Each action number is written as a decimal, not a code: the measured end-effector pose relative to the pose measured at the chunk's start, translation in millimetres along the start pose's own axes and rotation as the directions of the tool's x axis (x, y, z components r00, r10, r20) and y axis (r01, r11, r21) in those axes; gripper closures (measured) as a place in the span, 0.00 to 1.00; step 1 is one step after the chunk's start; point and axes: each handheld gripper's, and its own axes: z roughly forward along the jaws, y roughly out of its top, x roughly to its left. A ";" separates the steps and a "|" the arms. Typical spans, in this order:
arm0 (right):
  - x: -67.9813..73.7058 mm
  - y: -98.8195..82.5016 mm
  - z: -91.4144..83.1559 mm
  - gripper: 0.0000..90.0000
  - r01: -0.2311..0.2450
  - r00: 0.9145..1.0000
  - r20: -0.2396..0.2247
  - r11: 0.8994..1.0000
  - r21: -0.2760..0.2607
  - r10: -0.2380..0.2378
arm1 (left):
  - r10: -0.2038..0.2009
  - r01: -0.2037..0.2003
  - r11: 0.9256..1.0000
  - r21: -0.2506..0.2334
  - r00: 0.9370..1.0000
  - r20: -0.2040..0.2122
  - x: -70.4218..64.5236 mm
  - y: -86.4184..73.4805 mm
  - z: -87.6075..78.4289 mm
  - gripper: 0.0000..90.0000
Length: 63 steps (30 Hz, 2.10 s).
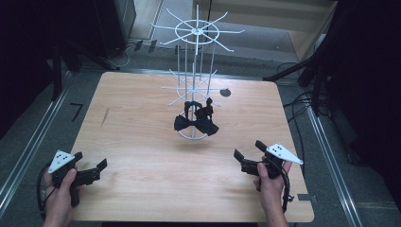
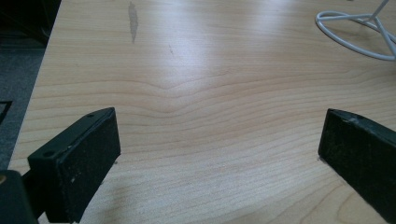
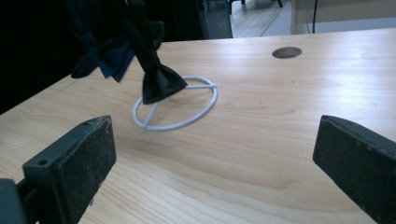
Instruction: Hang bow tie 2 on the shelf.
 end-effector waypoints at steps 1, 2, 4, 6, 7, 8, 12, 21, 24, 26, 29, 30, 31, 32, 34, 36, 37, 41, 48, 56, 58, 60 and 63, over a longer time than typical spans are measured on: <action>-2.4 -1.4 -1.4 0.00 -0.001 1.000 0.003 1.000 0.001 0.001 | -0.001 0.001 1.000 -0.002 1.000 0.000 -0.1 -0.1 0.0 0.00; -4.7 -2.8 -3.0 0.00 -0.005 1.000 0.008 1.000 0.002 0.005 | -0.001 0.001 1.000 -0.001 1.000 0.000 -0.1 0.0 0.0 0.00; -9.7 -5.1 -6.5 0.00 -0.011 1.000 0.016 1.000 0.006 0.011 | -0.001 0.001 1.000 -0.001 1.000 0.000 0.0 0.0 0.0 0.00; -14.8 -7.5 -9.8 0.00 -0.008 0.999 0.031 1.000 0.011 0.007 | 0.001 -0.001 1.000 -0.001 1.000 0.000 0.0 0.0 0.1 0.00; -17.7 -8.7 -11.6 0.00 -0.005 0.999 0.039 1.000 0.014 0.004 | 0.000 0.000 1.000 -0.001 1.000 -0.001 -0.1 0.0 0.2 0.00; -17.7 -8.7 -11.6 0.00 -0.005 0.999 0.039 1.000 0.014 0.004 | 0.000 0.000 1.000 -0.001 1.000 -0.001 -0.1 0.0 0.2 0.00; -28.9 -13.6 -22.2 0.00 -0.021 0.998 0.068 1.000 0.019 0.020 | 0.001 -0.001 1.000 -0.002 1.000 -0.001 -0.2 -0.1 0.2 0.00; -43.5 -20.5 -42.9 0.00 -0.022 0.995 0.101 0.999 0.026 0.019 | 0.004 -0.004 1.000 0.001 1.000 -0.002 -1.1 -0.1 0.2 0.00; -48.5 -23.5 -49.5 0.00 -0.023 0.993 0.117 0.999 0.032 0.020 | 0.003 -0.003 1.000 0.001 1.000 -0.003 -0.8 -0.1 0.1 0.00; -50.1 -24.6 -51.6 0.00 -0.024 0.992 0.122 0.999 0.036 0.020 | 0.002 -0.002 1.000 0.000 1.000 -0.001 -0.7 -0.1 0.1 0.00; -58.1 -29.6 -61.3 0.00 -0.029 0.990 0.139 0.999 0.045 0.022 | -0.001 0.001 1.000 -0.002 1.000 0.001 -0.4 -0.2 0.2 0.00; -58.1 -29.6 -61.3 0.00 -0.029 0.990 0.139 0.999 0.045 0.022 | -0.001 0.001 1.000 -0.002 1.000 0.001 -0.4 -0.2 0.2 0.00; -59.5 -30.6 -63.0 0.00 -0.027 0.990 0.141 0.999 0.047 0.020 | -0.001 0.001 1.000 -0.001 1.000 0.001 -0.4 -0.1 0.2 0.00; -63.6 -33.4 -67.6 0.00 -0.020 0.987 0.160 0.998 0.058 0.011 | -0.001 0.001 1.000 -0.002 1.000 0.001 -0.4 -0.2 0.2 0.00; -68.1 -36.8 -72.0 0.00 -0.022 0.986 0.169 0.997 0.068 0.010 | -0.001 0.001 1.000 -0.002 1.000 0.000 -0.5 -0.2 0.2 0.00; -70.3 -38.2 -74.3 0.00 -0.026 0.985 0.173 0.997 0.073 0.013 | -0.001 0.001 1.000 -0.002 1.000 0.000 -0.5 -0.2 0.2 0.00; -72.0 -39.5 -76.7 0.00 -0.032 0.985 0.174 0.997 0.074 0.019 | -0.001 0.001 1.000 -0.002 1.000 -0.001 -0.5 -0.2 0.2 0.00; -75.7 -42.4 -84.9 0.00 -0.032 0.983 0.182 0.997 0.076 0.018 | -0.002 0.002 1.000 -0.002 1.000 0.000 -0.4 -0.2 0.2 0.00; -83.5 -48.1 -97.2 0.00 -0.039 0.978 0.209 0.995 0.091 0.019 | -0.005 0.005 1.000 -0.004 1.000 -0.002 -0.5 -0.3 0.0 0.00; -91.9 -53.7 -111.9 0.00 -0.050 0.974 0.225 0.995 0.087 0.029 | -0.001 0.001 1.000 -0.002 1.000 -0.001 -0.4 -0.2 0.2 0.00; -94.1 -54.5 -114.9 0.00 -0.054 0.973 0.228 0.995 0.085 0.033 | -0.001 0.001 1.000 0.000 1.000 -0.004 -0.7 -0.1 0.1 0.00; -94.7 -54.8 -115.6 0.00 -0.061 0.973 0.229 0.995 0.083 0.040 | 0.000 0.000 1.000 0.000 1.000 -0.005 -0.8 -0.1 0.2 0.00; -96.0 -54.7 -116.1 0.00 -0.065 0.972 0.230 0.995 0.080 0.045 | 0.001 -0.001 1.000 0.004 1.000 -0.005 -1.0 0.1 0.6 0.00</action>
